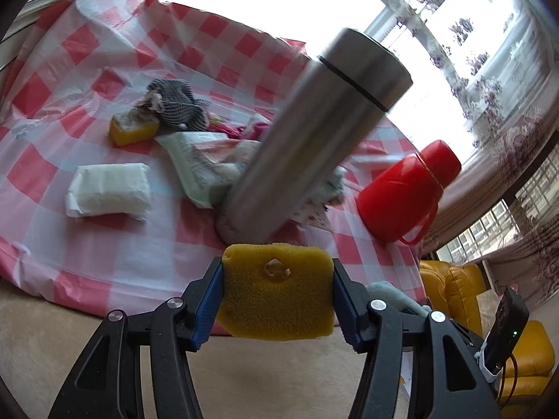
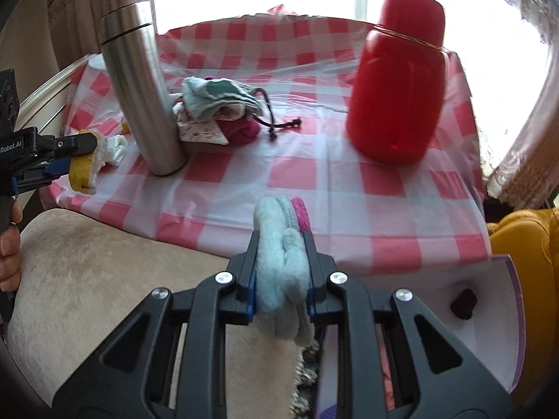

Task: Organize soft objects
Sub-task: 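Carry the sponge and sock to the white box and open both tools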

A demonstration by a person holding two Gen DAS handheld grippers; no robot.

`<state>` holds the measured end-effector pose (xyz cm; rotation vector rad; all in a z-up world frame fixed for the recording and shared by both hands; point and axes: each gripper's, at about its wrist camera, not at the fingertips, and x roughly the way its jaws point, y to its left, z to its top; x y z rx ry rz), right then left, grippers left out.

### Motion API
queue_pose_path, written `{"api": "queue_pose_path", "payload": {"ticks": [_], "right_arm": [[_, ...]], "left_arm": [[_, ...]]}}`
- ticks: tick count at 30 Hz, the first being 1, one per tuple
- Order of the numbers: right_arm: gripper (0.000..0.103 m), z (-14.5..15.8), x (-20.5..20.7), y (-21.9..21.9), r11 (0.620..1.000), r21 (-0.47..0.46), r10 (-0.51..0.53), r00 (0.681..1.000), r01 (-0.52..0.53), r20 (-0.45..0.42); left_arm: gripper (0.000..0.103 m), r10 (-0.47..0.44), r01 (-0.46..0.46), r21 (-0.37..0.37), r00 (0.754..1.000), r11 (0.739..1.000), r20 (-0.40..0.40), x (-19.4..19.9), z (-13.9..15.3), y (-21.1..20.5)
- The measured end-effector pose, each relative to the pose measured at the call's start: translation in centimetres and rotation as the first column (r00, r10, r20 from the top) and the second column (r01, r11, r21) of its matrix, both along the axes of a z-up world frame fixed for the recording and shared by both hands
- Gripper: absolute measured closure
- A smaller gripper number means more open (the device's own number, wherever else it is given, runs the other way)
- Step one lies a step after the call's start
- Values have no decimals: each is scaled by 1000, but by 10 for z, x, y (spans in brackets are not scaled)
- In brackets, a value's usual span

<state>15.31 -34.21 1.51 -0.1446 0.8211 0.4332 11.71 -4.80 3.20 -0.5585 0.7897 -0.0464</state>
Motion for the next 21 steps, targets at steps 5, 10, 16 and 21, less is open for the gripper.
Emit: {"api": "queue_pose_path", "payload": {"ticks": [5, 10, 16, 21], "right_arm": [[79, 3, -4, -40, 996, 9, -89, 996, 89, 1], [79, 9, -7, -88, 977, -4, -214, 976, 214, 25], [79, 16, -8, -133, 947, 5, -323, 946, 323, 41], [79, 21, -9, -156, 924, 10, -381, 923, 381, 55]], "left_arm": [[45, -70, 70, 18, 998, 997, -5, 7, 7, -45], [45, -170, 170, 42, 985, 985, -11, 15, 12, -96], [44, -297, 298, 76, 955, 952, -28, 22, 13, -161], [43, -397, 400, 75, 917, 914, -43, 28, 13, -208]]}}
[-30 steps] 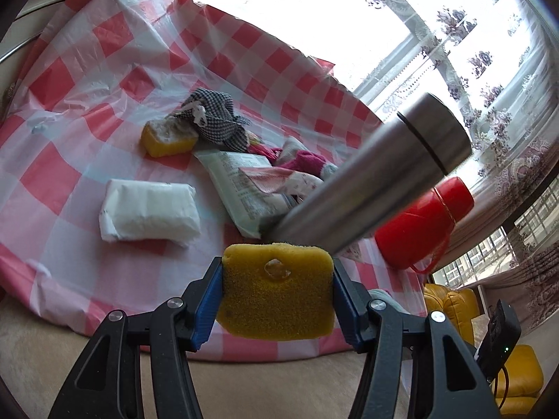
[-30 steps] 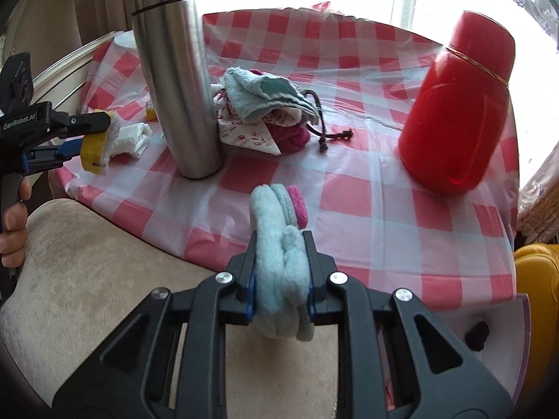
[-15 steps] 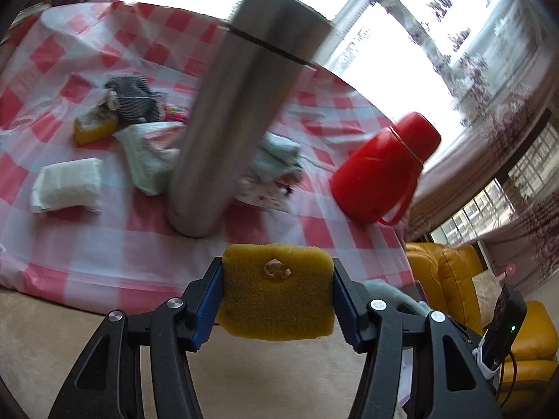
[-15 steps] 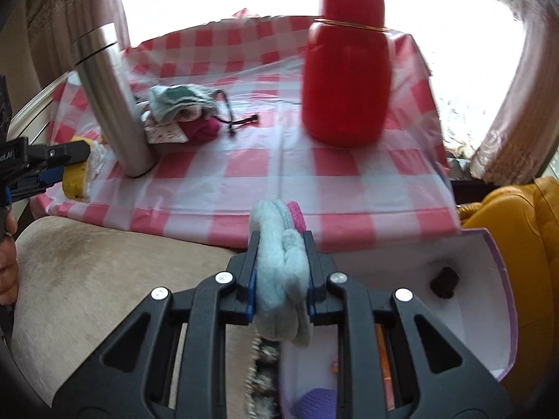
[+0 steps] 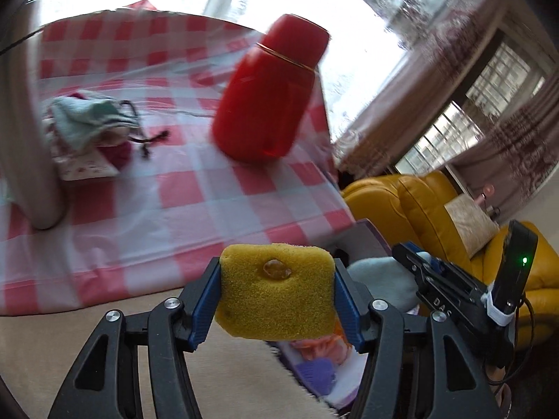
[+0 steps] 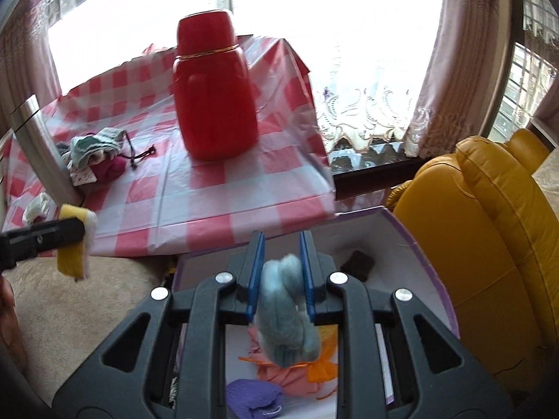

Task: Organize soft objects
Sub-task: 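Carry the sponge and sock to the white box and open both tools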

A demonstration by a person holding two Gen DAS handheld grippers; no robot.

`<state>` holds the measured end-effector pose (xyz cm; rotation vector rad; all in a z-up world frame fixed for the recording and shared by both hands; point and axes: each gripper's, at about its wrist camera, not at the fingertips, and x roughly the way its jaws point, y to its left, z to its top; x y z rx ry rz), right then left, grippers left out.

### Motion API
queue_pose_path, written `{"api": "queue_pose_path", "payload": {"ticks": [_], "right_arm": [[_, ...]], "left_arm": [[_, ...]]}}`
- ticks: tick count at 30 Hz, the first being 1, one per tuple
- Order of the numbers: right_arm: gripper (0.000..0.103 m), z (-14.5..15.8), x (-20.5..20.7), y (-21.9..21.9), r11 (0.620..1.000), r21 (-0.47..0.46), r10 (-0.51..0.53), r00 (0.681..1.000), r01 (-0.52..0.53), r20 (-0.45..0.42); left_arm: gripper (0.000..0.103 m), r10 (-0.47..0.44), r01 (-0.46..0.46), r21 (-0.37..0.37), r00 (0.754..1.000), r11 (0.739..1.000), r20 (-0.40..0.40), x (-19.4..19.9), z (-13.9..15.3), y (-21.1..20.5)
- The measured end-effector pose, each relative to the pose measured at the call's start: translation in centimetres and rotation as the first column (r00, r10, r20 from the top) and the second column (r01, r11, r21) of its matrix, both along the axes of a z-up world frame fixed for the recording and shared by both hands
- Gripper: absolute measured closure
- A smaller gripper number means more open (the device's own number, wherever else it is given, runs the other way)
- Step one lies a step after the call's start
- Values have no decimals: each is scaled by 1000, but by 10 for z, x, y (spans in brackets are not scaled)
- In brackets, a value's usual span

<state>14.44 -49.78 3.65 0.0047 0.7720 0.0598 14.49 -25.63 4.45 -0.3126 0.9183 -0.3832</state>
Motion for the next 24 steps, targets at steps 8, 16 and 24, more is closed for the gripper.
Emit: {"api": "queue_pose_path", "payload": {"ticks": [8, 16, 24], "right_arm": [[63, 3, 1, -21, 998, 19, -55, 998, 55, 4], [51, 0, -2, -2, 1000, 24, 12, 1000, -12, -1], [50, -4, -5, 22, 997, -9, 70, 997, -70, -9]], "left_arm": [[31, -103, 104, 21, 994, 994, -36, 8, -7, -46], [31, -46, 46, 12, 998, 999, -36, 4, -6, -25], [31, 50, -47, 52, 997, 998, -51, -3, -9, 7]]}}
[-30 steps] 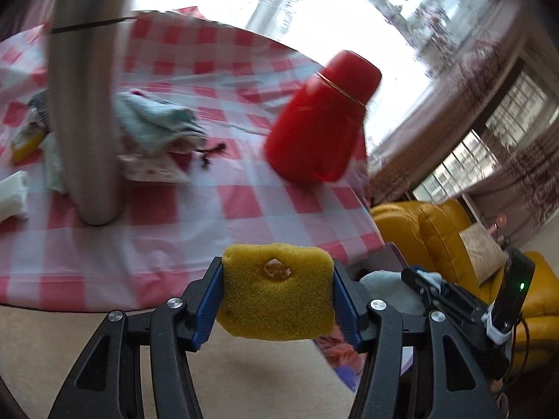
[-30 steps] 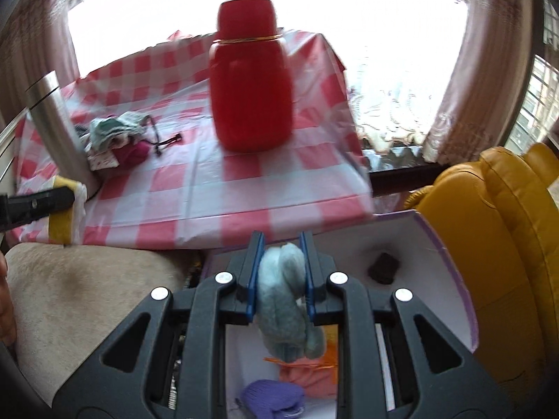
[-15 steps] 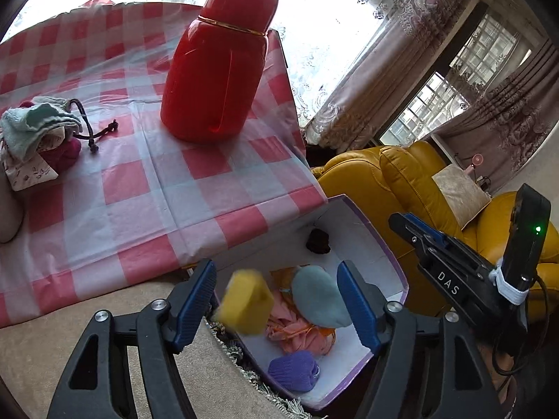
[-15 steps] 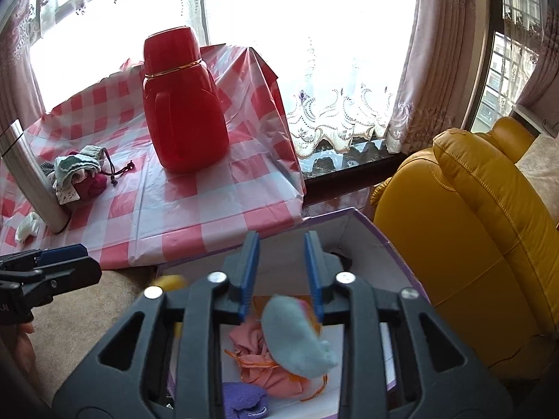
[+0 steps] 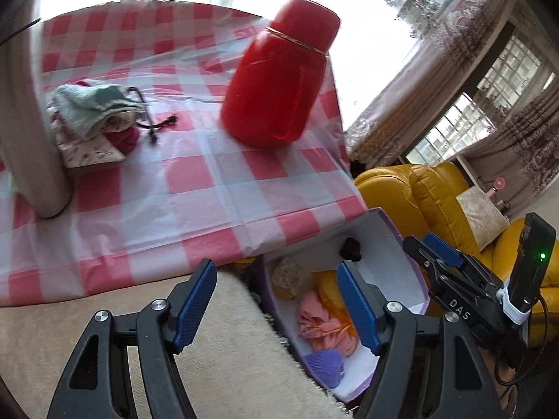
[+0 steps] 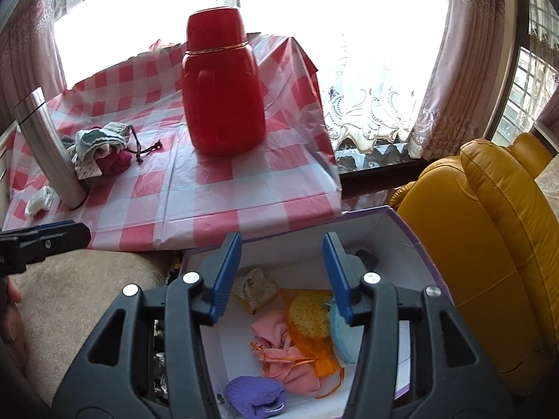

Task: Organize soft objects
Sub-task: 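Carry the sponge and sock to the white box and open both tools, then move both open tools back over the table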

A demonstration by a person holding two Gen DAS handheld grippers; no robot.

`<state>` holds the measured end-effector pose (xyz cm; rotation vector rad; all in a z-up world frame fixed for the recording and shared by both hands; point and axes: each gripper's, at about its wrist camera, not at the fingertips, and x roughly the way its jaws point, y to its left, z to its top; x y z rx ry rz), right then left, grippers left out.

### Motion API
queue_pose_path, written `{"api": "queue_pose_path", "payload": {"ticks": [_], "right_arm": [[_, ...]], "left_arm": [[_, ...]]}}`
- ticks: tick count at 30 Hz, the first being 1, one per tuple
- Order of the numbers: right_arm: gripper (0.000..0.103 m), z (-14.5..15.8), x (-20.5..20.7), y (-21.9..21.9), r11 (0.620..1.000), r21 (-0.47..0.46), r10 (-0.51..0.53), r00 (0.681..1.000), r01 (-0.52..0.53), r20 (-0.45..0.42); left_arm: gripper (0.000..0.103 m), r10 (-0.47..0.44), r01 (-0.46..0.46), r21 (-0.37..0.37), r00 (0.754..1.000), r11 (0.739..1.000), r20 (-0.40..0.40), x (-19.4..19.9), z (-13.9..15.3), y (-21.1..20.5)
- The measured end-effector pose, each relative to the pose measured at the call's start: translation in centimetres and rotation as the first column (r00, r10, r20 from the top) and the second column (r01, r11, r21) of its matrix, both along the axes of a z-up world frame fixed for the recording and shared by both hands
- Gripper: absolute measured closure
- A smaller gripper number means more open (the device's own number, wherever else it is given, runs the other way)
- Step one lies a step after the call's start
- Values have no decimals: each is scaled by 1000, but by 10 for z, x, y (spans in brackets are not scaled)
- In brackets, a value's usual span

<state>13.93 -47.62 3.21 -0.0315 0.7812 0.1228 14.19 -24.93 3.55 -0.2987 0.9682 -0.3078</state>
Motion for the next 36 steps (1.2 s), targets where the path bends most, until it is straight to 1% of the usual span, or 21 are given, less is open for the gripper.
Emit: {"api": "queue_pose_path", "payload": {"ticks": [3, 7, 11, 15, 20, 23, 25, 27, 29, 31, 32, 36], "right_arm": [[50, 0, -1, 11, 999, 4, 37, 999, -37, -5], [46, -3, -2, 23, 998, 2, 59, 998, -59, -19], [46, -5, -1, 34, 997, 1, 82, 996, -82, -31], [45, -8, 0, 49, 993, -4, 114, 993, -115, -40], [45, -13, 2, 68, 987, -7, 157, 986, -158, -54], [45, -15, 4, 78, 984, -6, 178, 982, -179, -62], [44, -17, 6, 86, 981, -8, 191, 979, -192, -66], [43, -20, 9, 93, 978, -8, 207, 976, -208, -72], [42, -22, 11, 99, 974, -9, 224, 972, -225, -77], [41, -23, 14, 105, 971, -9, 238, 968, -239, -79], [40, -24, 16, 109, 969, -7, 247, 966, -248, -80], [33, -26, 23, 122, 960, -1, 281, 957, -282, -76]], "left_arm": [[31, 51, -51, 11, 999, 999, -12, -4, -2, 21], [31, 129, -129, -1, 991, 992, -28, -10, -6, 57], [31, 205, -206, -14, 978, 978, -37, -18, -9, 92], [31, 285, -286, -17, 958, 958, -37, -28, -10, 128], [31, 395, -396, -18, 918, 918, -42, -39, -11, 175], [31, 462, -463, -9, 885, 886, -52, -43, -14, 201], [31, 509, -510, -4, 859, 860, -64, -46, -16, 217], [29, 543, -545, -1, 836, 838, -78, -46, -19, 232], [23, 575, -576, 11, 814, 817, -78, -46, -20, 243], [18, 607, -607, 30, 791, 794, -75, -46, -20, 255], [17, 618, -617, 46, 782, 786, -74, -44, -21, 259], [12, 647, -641, 92, 759, 762, -70, -35, -22, 274]]}}
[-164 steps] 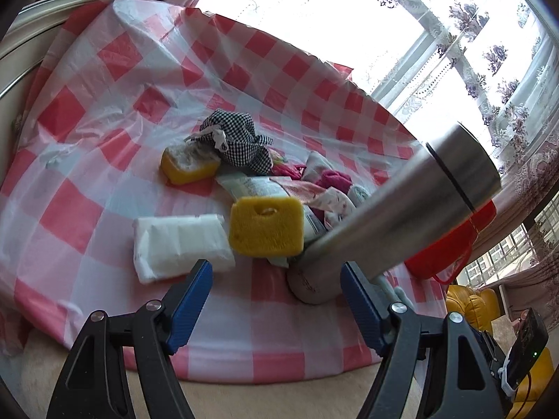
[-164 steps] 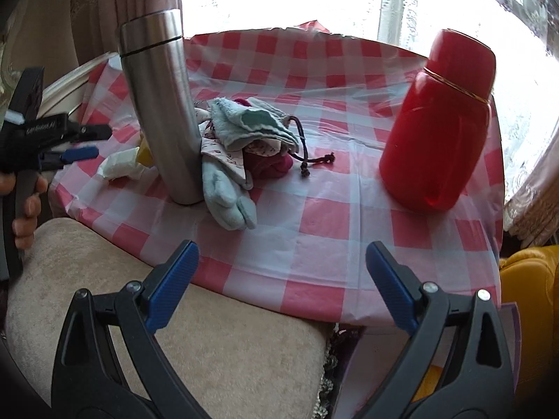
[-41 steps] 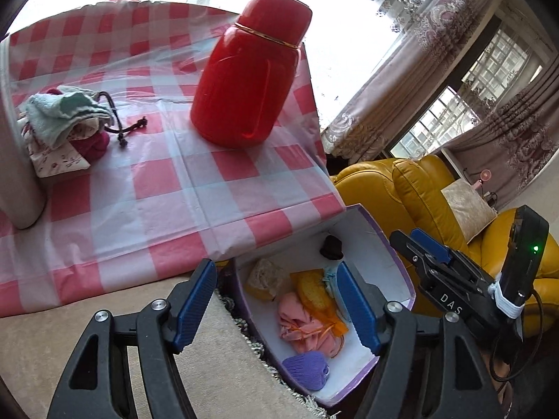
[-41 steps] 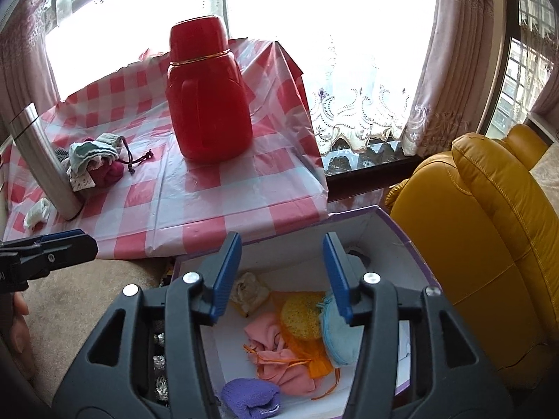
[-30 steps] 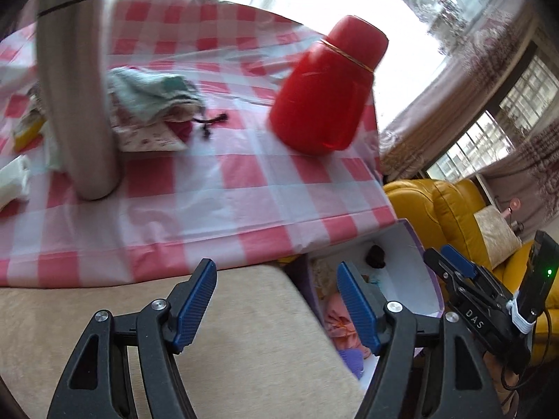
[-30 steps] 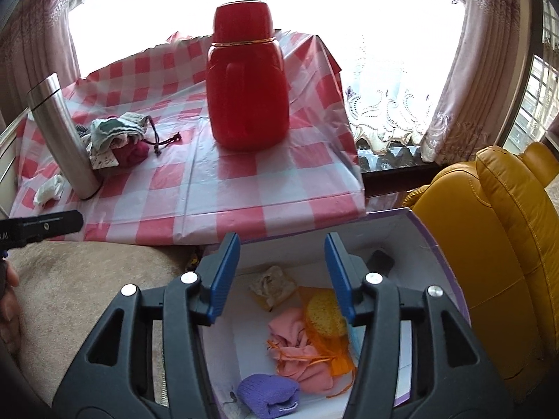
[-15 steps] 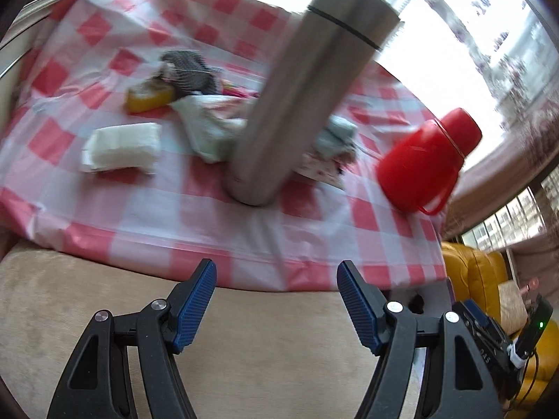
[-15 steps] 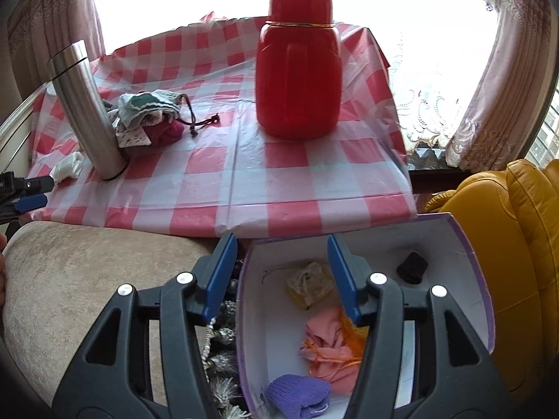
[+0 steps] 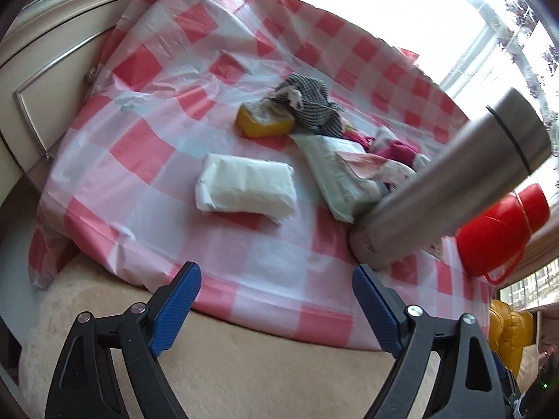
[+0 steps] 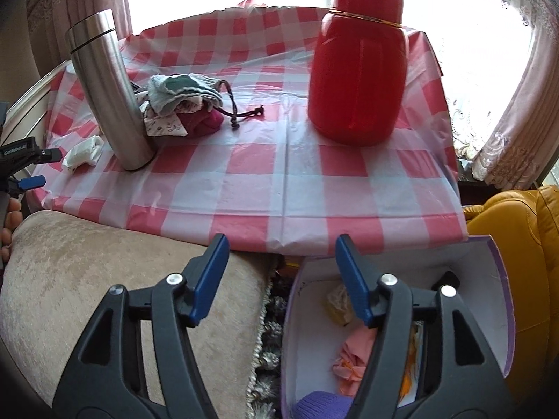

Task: Organize soft objects
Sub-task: 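Move both open tools back over the table, then grasp the white wrapped pack with the left tool while the right tool grasps the light blue towel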

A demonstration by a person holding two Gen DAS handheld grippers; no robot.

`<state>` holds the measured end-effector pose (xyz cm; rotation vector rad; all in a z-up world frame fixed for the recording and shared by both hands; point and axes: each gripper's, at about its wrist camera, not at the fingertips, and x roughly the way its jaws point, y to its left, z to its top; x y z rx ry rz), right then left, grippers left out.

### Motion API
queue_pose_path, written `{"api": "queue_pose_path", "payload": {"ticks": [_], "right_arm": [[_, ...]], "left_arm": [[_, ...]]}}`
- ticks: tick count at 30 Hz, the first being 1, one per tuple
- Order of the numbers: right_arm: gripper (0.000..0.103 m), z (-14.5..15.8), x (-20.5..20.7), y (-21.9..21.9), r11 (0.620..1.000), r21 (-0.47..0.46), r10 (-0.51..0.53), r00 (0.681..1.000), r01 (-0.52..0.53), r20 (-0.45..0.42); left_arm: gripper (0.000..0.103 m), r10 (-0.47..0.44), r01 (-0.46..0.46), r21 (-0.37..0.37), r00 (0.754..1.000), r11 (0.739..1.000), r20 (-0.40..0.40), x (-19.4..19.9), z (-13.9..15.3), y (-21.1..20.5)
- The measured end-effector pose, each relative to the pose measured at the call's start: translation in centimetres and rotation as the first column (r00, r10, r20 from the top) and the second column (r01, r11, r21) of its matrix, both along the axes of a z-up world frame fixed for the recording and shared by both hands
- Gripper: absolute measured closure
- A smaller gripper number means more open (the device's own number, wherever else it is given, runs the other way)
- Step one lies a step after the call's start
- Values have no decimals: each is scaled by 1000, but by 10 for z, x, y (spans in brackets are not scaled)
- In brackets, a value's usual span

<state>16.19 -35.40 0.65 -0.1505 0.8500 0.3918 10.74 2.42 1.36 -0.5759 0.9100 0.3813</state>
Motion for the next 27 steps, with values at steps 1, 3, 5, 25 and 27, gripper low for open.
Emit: {"api": "queue_pose_path", "payload": {"ticks": [1, 3, 5, 25, 27], "right_arm": [[32, 0, 3, 5, 1000, -1, 15, 1000, -15, 2], [31, 1, 6, 14, 999, -6, 36, 999, -36, 10], [30, 4, 10, 24, 998, -5, 57, 998, -57, 21], [23, 33, 83, 121, 952, -42, 305, 944, -302, 124], [23, 30, 89, 134, 939, -81, 343, 930, -334, 131]], "left_arm": [[9, 9, -9, 10, 1000, 1000, -6, 4, -1, 4], [3, 24, -24, 21, 1000, 999, -18, 12, -3, 12], [0, 29, -28, 33, 999, 999, -31, 22, -5, 20], [0, 42, -35, 51, 987, 998, -153, 88, -51, 55], [0, 44, -38, 46, 989, 998, -144, 89, -54, 56]]}}
